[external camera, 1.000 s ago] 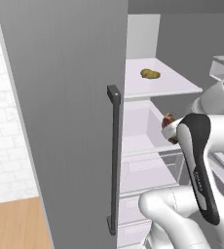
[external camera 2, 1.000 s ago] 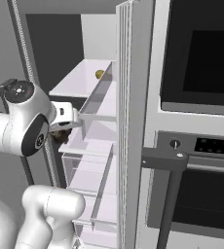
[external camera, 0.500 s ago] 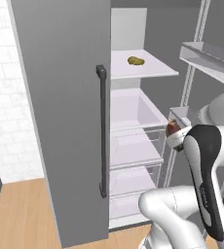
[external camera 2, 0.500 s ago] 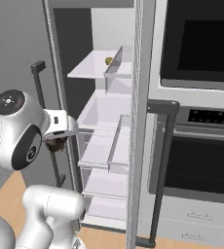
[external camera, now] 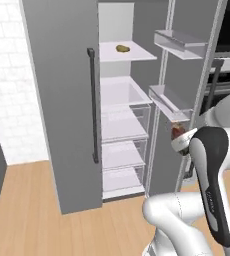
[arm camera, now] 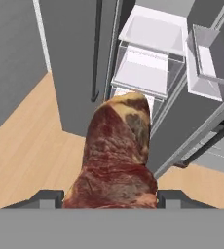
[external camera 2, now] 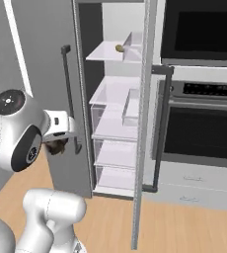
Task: Place one potato and one steak in each tupperware on the nearby counter, to pack two identical lunches.
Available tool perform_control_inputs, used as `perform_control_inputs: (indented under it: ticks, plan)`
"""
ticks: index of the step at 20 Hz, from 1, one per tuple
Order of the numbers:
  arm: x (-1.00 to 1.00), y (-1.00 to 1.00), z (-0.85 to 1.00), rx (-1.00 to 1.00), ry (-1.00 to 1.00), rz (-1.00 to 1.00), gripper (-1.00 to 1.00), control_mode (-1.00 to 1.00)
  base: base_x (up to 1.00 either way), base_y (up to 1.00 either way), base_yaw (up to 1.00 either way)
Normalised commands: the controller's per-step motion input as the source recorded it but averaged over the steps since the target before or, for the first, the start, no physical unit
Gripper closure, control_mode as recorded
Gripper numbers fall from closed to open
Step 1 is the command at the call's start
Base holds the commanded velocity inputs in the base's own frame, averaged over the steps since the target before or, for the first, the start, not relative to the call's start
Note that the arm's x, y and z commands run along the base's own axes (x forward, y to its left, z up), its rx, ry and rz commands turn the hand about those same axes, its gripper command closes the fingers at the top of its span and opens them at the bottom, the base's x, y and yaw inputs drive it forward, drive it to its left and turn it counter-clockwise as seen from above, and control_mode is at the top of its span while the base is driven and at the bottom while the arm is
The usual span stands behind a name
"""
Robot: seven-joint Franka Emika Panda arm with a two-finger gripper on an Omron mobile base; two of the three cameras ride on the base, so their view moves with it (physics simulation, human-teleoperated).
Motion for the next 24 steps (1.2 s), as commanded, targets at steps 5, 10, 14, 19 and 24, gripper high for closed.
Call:
perform_control_inputs:
  ticks: [5, 10, 14, 19, 24]
  plan:
    - [0.00, 0.00, 0.00, 0.00, 0.00, 0.00, 1.00, 1.00, -0.77, -0.31, -0.43]
    - [0.00, 0.00, 0.00, 0.00, 0.00, 0.00, 1.00, 1.00, -0.17, -0.68, -0.65]
    - [0.00, 0.00, 0.00, 0.00, 0.00, 0.00, 1.00, 1.00, 0.02, -0.85, -0.56]
    - [0.00, 0.00, 0.00, 0.00, 0.00, 0.00, 1.00, 1.00, 0.57, -0.71, -0.40]
    - [0.00, 0.00, 0.00, 0.00, 0.00, 0.00, 1.00, 1.00, 1.00, -0.06, -0.16]
